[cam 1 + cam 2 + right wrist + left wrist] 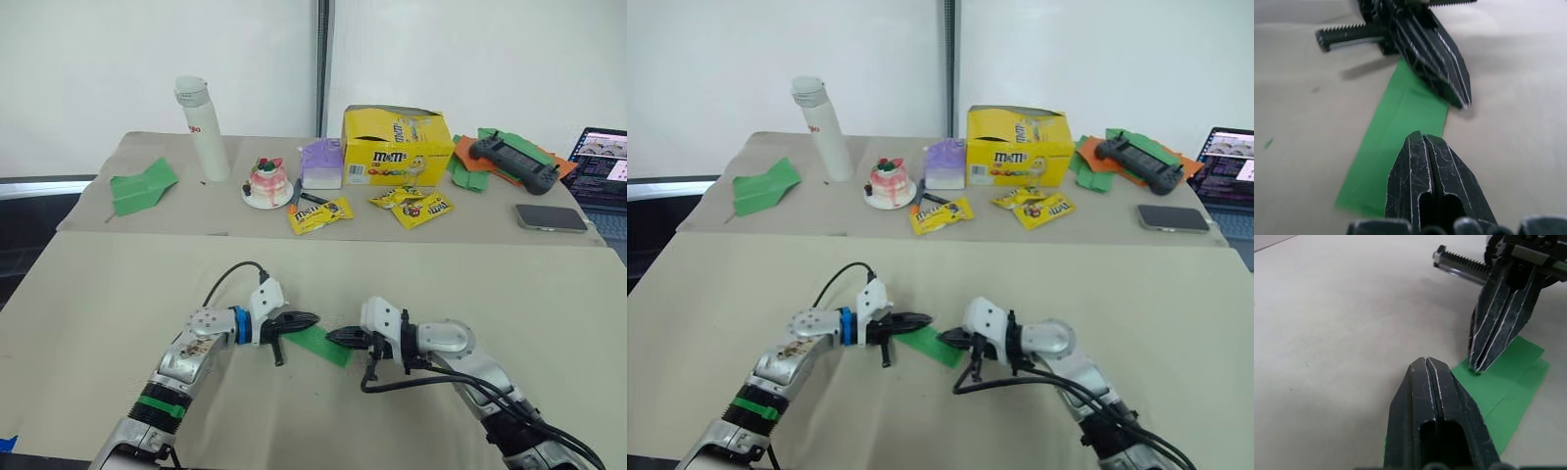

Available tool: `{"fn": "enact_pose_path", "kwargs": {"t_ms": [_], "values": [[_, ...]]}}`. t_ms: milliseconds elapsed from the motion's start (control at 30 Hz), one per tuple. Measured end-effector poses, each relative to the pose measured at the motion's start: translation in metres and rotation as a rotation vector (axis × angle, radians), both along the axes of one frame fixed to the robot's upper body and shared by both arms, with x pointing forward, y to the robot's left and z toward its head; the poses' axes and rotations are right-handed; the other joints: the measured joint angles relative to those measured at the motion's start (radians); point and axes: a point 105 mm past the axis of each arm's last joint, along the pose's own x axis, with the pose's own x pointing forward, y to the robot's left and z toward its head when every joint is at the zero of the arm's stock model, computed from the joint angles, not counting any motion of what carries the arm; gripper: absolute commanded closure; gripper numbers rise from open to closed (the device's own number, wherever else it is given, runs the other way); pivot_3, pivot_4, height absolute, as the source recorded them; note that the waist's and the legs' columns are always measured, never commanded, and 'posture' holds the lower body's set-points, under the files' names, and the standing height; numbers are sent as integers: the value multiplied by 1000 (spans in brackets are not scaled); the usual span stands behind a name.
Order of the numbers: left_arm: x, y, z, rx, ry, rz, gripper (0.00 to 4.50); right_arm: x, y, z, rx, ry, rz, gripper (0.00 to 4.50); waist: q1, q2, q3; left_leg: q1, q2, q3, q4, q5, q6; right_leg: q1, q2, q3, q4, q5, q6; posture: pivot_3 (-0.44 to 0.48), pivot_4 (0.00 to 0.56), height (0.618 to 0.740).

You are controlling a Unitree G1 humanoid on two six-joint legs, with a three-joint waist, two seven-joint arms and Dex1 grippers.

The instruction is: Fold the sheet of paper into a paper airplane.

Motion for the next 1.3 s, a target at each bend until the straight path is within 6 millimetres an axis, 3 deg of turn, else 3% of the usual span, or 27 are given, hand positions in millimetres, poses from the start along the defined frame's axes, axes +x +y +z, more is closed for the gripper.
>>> {"fn": "enact_pose_path", "kwargs": {"t_ms": [300, 467, 633, 700, 800, 900, 1133, 1300], "values": [[1, -3, -1, -5, 9, -10, 4500, -19, -34, -3, 32, 81, -92, 4478, 0, -1, -1, 3, 0, 0, 0, 0, 0, 5, 0, 0, -2, -1, 1, 0, 150, 740], [2, -4, 0, -8, 9, -19, 4500, -16, -43, 8, 102, 129, -139, 4478, 0, -1, -1, 2, -1, 0, 0, 0, 0, 5, 0, 1, -2, -1, 1, 0, 150, 740], [2, -3, 0, -4, 10, -23, 4500, -2, -18, 56, 181, 8, -57, 4478, -3, 0, 0, 2, -1, -1, 0, 0, 0, 4, 0, 0, -2, -1, 2, 0, 150, 740], [1, -4, 0, -6, 10, -28, 4500, 0, -8, 60, 171, -10, -33, 4478, -1, -1, -1, 1, -1, -1, 0, 0, 0, 4, 0, 0, -2, -1, 2, 0, 150, 740], [-1, -5, -1, -5, 12, -31, 4500, 1, 7, 35, 84, 35, -34, 4478, 1, -1, -1, 0, -1, -1, -1, 0, 0, 3, -1, 0, -3, -1, 2, 0, 150, 740], [-1, -5, -1, 0, 5, -29, 4500, 2, 10, 10, 27, 110, -74, 4478, 0, -1, -1, -3, -2, -1, -1, 0, 0, -1, -1, 1, -2, -1, 1, 0, 150, 740], [9, 2, -3, 26, 39, 73, 4500, 8, 17, 7, -38, 70, -46, 4478, -7, -2, -2, 8, 0, -1, -1, 0, 0, 9, 1, 0, -2, -4, 6, 0, 150, 740], [17, 20, 5, -52, 152, 236, 4500, 7, 20, 5, -41, 76, -31, 4478, -28, -4, -2, 13, 1, -2, -7, 0, 0, 12, 1, 1, -2, -9, 7, 0, 150, 740]]}}
